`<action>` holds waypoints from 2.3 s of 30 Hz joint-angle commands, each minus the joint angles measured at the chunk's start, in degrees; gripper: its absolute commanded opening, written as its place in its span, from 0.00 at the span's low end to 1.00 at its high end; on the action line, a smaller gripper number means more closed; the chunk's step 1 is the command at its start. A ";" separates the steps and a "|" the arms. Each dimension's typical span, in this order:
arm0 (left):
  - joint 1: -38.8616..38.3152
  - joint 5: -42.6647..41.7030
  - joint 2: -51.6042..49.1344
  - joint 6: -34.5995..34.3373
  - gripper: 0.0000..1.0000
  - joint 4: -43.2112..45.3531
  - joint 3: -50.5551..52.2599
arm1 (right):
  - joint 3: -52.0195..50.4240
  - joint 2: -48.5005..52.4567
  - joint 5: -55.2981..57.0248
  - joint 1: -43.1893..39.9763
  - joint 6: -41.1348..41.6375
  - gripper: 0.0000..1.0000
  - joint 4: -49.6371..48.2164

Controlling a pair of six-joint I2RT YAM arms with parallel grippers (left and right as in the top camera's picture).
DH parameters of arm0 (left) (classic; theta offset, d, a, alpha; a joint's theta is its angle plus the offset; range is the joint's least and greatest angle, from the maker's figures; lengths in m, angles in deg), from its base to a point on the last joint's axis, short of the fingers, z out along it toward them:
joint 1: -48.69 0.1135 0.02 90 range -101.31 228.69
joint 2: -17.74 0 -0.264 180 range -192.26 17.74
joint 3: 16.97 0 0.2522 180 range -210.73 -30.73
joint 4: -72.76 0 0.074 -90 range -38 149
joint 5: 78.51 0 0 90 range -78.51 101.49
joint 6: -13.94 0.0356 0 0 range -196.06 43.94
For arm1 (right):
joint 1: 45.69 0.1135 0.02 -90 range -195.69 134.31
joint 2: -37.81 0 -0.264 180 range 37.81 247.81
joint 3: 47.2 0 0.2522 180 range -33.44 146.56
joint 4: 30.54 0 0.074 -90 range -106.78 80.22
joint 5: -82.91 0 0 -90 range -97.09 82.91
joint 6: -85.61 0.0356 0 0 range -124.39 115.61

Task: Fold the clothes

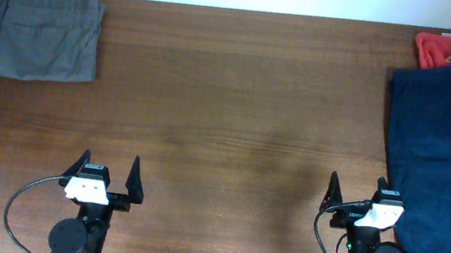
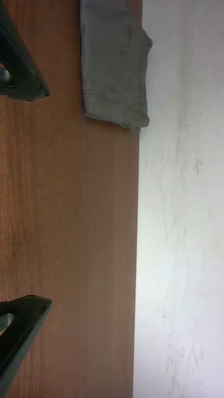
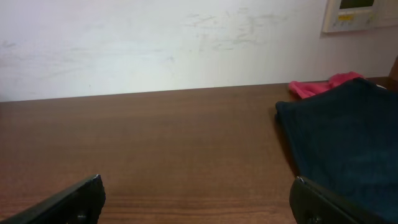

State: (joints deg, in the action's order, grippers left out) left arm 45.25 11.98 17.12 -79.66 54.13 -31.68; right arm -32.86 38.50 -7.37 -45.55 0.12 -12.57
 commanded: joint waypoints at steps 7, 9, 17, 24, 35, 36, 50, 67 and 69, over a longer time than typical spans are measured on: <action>-0.26 0.20 0.33 0.66 0.99 0.11 0.44 | -0.26 -0.48 -0.52 0.22 0.44 0.98 0.31; -0.26 0.20 0.33 0.66 0.99 0.09 0.44 | -0.26 -0.48 -0.52 0.22 0.44 0.98 0.31; -0.26 0.20 0.33 0.66 0.99 0.09 0.44 | -0.26 -0.48 -0.52 0.22 0.44 0.98 0.31; -0.26 0.20 0.33 0.66 0.99 0.09 0.44 | -0.26 -0.48 -0.52 0.22 0.44 0.98 0.33; -0.26 0.20 0.33 0.66 0.99 0.09 0.44 | -0.26 -0.48 -27.10 0.22 31.01 0.98 -4.70; -0.26 0.20 0.33 0.66 0.99 0.11 0.44 | -0.26 -0.48 -29.05 0.22 37.09 0.98 -6.99; -0.26 0.20 0.33 0.66 0.99 0.11 0.44 | 33.14 24.33 -15.91 0.22 14.08 0.98 -7.08; -0.26 0.20 0.22 0.66 0.99 0.09 0.44 | 96.15 110.25 34.47 -1.64 -10.73 0.98 31.76; -0.26 0.20 0.22 0.66 0.99 0.09 0.44 | 96.15 115.80 33.31 -3.32 -10.73 0.98 29.29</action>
State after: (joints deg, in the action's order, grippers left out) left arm 45.25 11.96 17.12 -79.66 54.13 -31.68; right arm 62.17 148.11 25.84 -46.45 -9.43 18.38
